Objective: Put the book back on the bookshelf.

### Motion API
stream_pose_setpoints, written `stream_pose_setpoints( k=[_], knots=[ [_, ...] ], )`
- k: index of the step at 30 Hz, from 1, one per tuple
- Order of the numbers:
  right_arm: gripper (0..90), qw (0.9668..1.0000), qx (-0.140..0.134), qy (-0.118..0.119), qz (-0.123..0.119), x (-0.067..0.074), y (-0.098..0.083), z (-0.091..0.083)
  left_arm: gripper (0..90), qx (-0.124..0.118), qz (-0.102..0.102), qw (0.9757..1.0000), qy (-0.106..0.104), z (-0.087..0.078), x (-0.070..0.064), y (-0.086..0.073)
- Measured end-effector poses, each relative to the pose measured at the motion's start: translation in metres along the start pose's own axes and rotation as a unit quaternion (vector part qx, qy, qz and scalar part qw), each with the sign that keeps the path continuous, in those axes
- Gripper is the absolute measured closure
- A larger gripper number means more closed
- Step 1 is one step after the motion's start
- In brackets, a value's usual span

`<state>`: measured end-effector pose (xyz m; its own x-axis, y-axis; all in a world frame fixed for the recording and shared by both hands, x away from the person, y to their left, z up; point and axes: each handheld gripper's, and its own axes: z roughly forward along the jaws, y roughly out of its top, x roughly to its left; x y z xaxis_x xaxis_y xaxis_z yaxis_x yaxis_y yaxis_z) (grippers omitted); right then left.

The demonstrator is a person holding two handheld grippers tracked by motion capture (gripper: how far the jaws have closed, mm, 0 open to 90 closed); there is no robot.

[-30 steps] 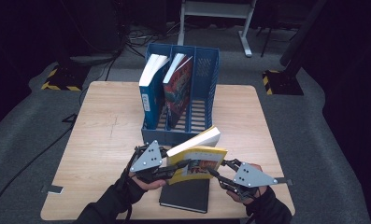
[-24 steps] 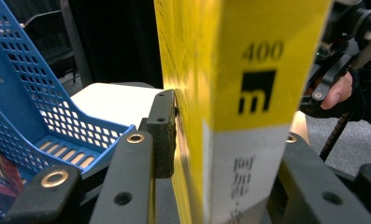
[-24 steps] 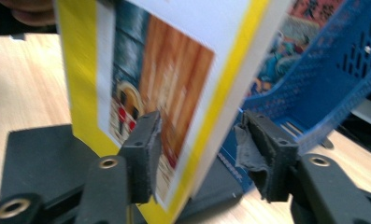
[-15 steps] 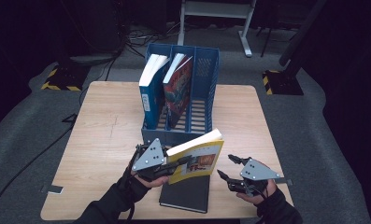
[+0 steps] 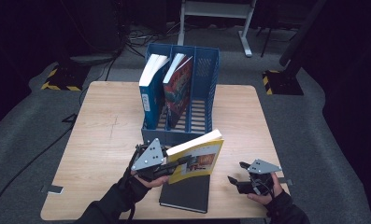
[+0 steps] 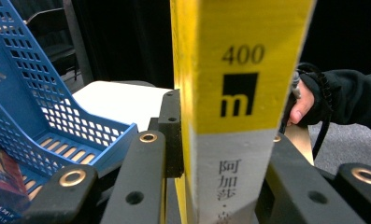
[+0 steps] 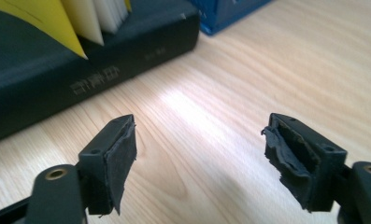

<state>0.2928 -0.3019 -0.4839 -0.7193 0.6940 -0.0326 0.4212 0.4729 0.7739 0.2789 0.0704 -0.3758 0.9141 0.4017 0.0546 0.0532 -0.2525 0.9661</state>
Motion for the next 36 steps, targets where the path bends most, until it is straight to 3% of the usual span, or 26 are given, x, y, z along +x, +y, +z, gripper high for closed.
stream_pose_setpoints(
  k=[8,17,22,30,34,36],
  knots=[
    [24.2,0.9995,0.029,-0.003,0.011,-0.002,-0.014,0.009,73.8,-0.005,-0.003,1.0000,0.004,0.001,0.001,-0.001],
    [22.7,0.9994,0.031,-0.001,0.016,-0.006,-0.014,0.011,74.5,-0.009,-0.011,0.9999,0.000,0.002,0.002,-0.001],
    [22.5,0.9994,0.031,-0.002,0.016,-0.005,-0.014,0.011,74.9,-0.016,-0.030,0.9994,-0.005,0.004,0.007,-0.001],
    [22.5,0.9994,0.032,-0.002,0.015,-0.005,-0.014,0.011,75.1,-0.022,-0.032,0.9989,0.026,0.002,0.011,0.009],
    [22.5,0.9994,0.031,-0.002,0.016,-0.005,-0.014,0.011,75.1,-0.037,-0.032,0.9976,0.049,-0.007,0.015,0.018],
    [22.5,0.9994,0.031,-0.002,0.016,-0.005,-0.014,0.011,75.1,-0.049,-0.033,0.9958,0.071,-0.014,0.019,0.025]
  ],
)
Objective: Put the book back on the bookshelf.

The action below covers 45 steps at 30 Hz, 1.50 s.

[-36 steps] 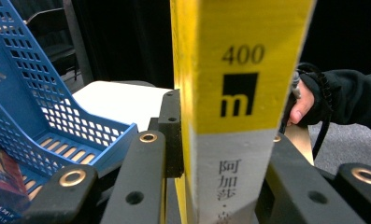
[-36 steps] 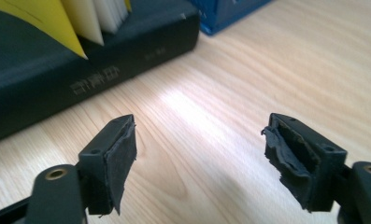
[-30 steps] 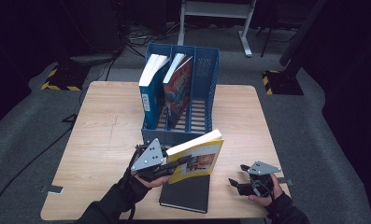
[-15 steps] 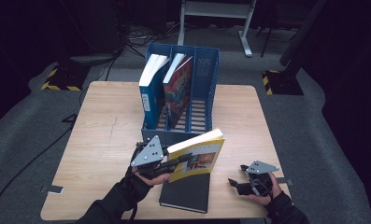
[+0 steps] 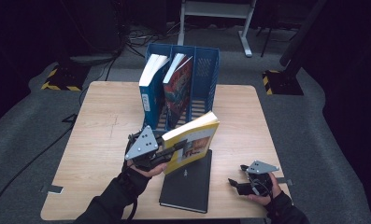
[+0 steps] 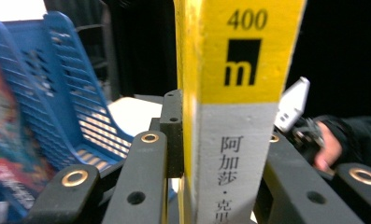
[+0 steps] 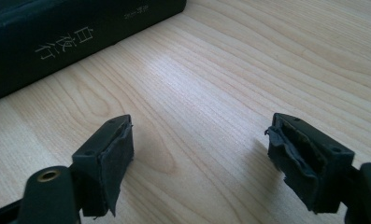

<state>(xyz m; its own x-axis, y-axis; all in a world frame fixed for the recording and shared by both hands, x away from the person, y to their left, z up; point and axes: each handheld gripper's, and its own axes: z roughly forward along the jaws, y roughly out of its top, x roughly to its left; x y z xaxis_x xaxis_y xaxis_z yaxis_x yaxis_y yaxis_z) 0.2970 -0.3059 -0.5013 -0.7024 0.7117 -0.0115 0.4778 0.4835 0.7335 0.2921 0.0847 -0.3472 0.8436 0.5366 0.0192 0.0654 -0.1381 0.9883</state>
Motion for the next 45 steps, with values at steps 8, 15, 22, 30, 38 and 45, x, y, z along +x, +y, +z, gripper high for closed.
stream_pose_setpoints(
  k=[8,15,22,30,38,45],
  knots=[
    [22.5,1.0000,0.000,0.000,0.001,0.000,0.000,0.000,75.1,-0.024,-0.012,0.9985,0.048,-0.017,0.015,0.014],
    [22.5,1.0000,0.000,-0.001,0.002,0.000,0.000,0.000,75.2,-0.028,-0.019,0.9957,0.086,-0.023,0.026,0.019],
    [22.5,1.0000,0.000,-0.002,0.002,0.001,0.000,0.000,75.2,-0.017,-0.021,0.9925,0.119,-0.016,0.039,0.025],
    [22.4,1.0000,0.000,-0.002,0.003,0.001,0.000,0.000,75.2,-0.012,-0.027,0.9899,0.138,-0.002,0.050,0.033],
    [22.4,1.0000,0.000,-0.002,0.003,0.001,0.000,0.000,75.2,0.002,-0.039,0.9857,0.164,0.019,0.062,0.033],
    [22.4,1.0000,0.000,-0.002,0.003,0.001,0.000,0.000,75.2,0.013,-0.044,0.9808,0.189,0.037,0.073,0.032]
  ],
)
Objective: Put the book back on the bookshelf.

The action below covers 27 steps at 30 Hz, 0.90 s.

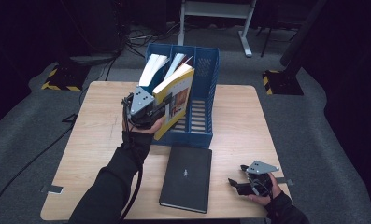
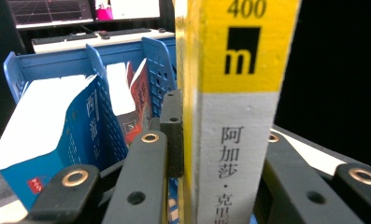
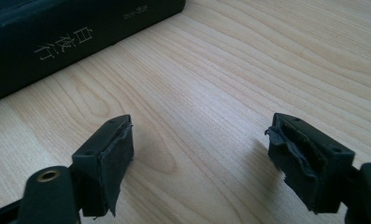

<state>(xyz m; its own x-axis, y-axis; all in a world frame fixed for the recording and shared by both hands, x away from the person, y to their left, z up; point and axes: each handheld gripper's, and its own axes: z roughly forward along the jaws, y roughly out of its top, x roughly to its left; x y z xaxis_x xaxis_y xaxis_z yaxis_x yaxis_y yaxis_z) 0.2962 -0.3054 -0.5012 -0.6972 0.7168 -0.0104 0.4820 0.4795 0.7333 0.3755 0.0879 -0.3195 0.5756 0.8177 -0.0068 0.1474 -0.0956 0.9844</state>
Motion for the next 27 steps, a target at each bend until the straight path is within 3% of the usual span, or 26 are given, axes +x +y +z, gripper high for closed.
stream_pose_setpoints(
  k=[2,6,20,27],
  knots=[
    [22.3,1.0000,0.000,0.000,-0.001,0.000,0.000,0.000,75.2,0.001,-0.010,0.9999,0.002,0.006,0.001,0.000],
    [22.2,1.0000,0.000,0.001,-0.001,0.000,0.000,0.000,75.2,0.010,0.001,0.9998,0.018,0.019,0.000,0.000],
    [22.2,1.0000,0.000,0.002,-0.001,0.000,0.000,0.000,75.2,0.008,-0.034,0.9978,0.056,0.047,0.004,-0.001],
    [22.1,1.0000,0.000,0.002,-0.001,0.000,0.000,0.000,75.2,0.013,-0.035,0.9967,0.072,0.061,0.001,0.000]
  ],
)
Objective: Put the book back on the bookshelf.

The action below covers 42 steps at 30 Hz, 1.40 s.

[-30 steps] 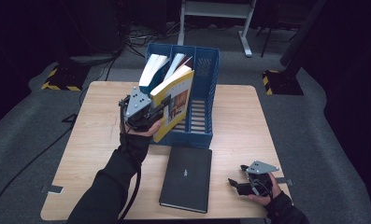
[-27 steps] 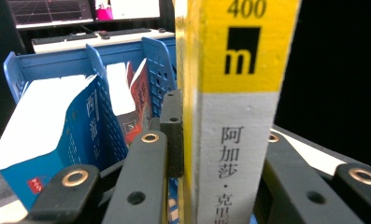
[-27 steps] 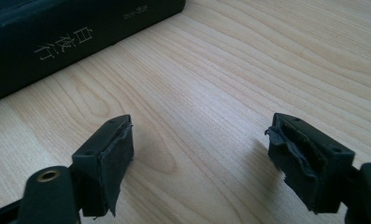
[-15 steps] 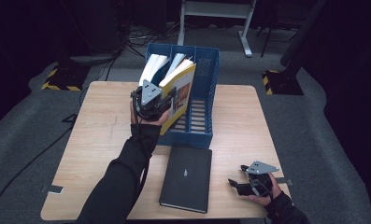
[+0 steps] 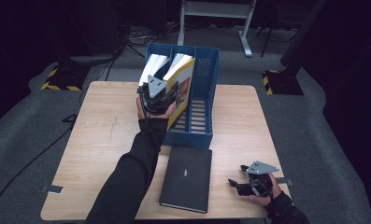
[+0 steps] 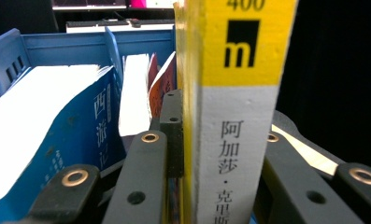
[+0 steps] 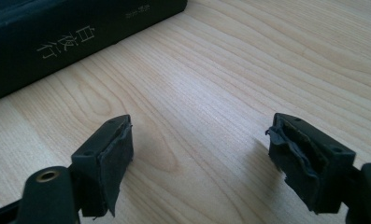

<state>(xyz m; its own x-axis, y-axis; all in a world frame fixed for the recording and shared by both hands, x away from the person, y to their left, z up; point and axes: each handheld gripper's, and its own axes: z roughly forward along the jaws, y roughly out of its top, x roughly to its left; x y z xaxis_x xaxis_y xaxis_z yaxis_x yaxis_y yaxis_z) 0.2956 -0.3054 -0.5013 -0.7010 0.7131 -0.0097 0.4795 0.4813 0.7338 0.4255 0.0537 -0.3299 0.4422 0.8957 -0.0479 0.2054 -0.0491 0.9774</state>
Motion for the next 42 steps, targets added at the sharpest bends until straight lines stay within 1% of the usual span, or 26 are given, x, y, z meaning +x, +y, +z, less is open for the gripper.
stream_pose_setpoints(
  k=[3,6,11,14,17,18,19,21,24,25,27,28,29,31,33,36,38,39,42],
  knots=[
    [22.1,1.0000,0.000,0.000,0.000,0.000,0.000,0.000,75.2,0.004,-0.001,1.0000,0.009,0.006,-0.003,0.001],
    [22.1,1.0000,0.000,0.000,0.000,0.000,0.000,0.000,75.1,0.008,-0.012,0.9998,0.016,0.013,-0.007,-0.001],
    [22.0,1.0000,0.000,0.001,-0.002,0.000,0.000,0.000,75.1,0.011,-0.019,0.9995,0.023,0.024,-0.012,-0.006],
    [22.0,1.0000,0.000,0.001,-0.002,0.000,0.000,0.000,75.1,0.013,-0.033,0.9989,0.029,0.030,-0.013,-0.011],
    [22.0,1.0000,0.000,0.002,-0.003,0.000,0.000,0.000,75.1,0.011,-0.042,0.9985,0.034,0.034,-0.014,-0.016],
    [22.0,1.0000,0.000,0.002,-0.003,0.000,0.000,0.000,75.1,0.011,-0.042,0.9985,0.034,0.034,-0.014,-0.016],
    [22.0,1.0000,0.001,0.002,-0.003,0.000,0.000,0.000,75.1,0.013,-0.047,0.9982,0.034,0.036,-0.014,-0.017],
    [22.0,1.0000,0.000,0.002,-0.002,0.000,0.000,0.000,75.0,0.015,-0.046,0.9982,0.034,0.037,-0.015,-0.020],
    [21.8,1.0000,0.000,0.002,-0.002,0.000,0.000,0.000,74.9,0.014,-0.052,0.9979,0.037,0.039,-0.016,-0.025],
    [21.8,1.0000,0.000,0.002,-0.002,0.000,0.000,0.000,74.9,0.014,-0.052,0.9979,0.037,0.039,-0.016,-0.025],
    [21.9,1.0000,0.000,0.002,-0.002,0.000,0.000,0.000,75.0,0.021,-0.048,0.9980,0.037,0.040,-0.017,-0.031],
    [21.8,1.0000,0.000,0.002,-0.003,0.000,0.000,0.000,74.9,0.022,-0.052,0.9977,0.036,0.041,-0.017,-0.034],
    [21.8,1.0000,0.000,0.002,-0.003,0.000,0.000,0.000,74.9,0.022,-0.052,0.9977,0.036,0.041,-0.017,-0.034],
    [21.9,1.0000,0.000,0.002,-0.002,0.000,0.000,0.000,74.9,0.026,-0.058,0.9974,0.035,0.042,-0.016,-0.040],
    [21.8,1.0000,0.001,0.002,-0.002,0.000,0.000,0.000,74.8,0.029,-0.056,0.9975,0.032,0.043,-0.015,-0.044],
    [21.8,1.0000,0.000,0.002,-0.002,0.000,0.000,0.000,74.8,0.033,-0.061,0.9972,0.030,0.044,-0.014,-0.049],
    [21.8,1.0000,0.000,0.002,-0.002,0.000,0.000,0.000,74.7,0.034,-0.059,0.9972,0.030,0.044,-0.015,-0.051],
    [21.8,1.0000,0.000,0.002,-0.002,0.000,0.000,0.000,74.7,0.032,-0.055,0.9976,0.026,0.043,-0.015,-0.052],
    [21.8,1.0000,0.000,0.002,-0.002,0.000,0.000,0.000,74.6,0.034,-0.047,0.9980,0.024,0.041,-0.017,-0.054]
  ],
)
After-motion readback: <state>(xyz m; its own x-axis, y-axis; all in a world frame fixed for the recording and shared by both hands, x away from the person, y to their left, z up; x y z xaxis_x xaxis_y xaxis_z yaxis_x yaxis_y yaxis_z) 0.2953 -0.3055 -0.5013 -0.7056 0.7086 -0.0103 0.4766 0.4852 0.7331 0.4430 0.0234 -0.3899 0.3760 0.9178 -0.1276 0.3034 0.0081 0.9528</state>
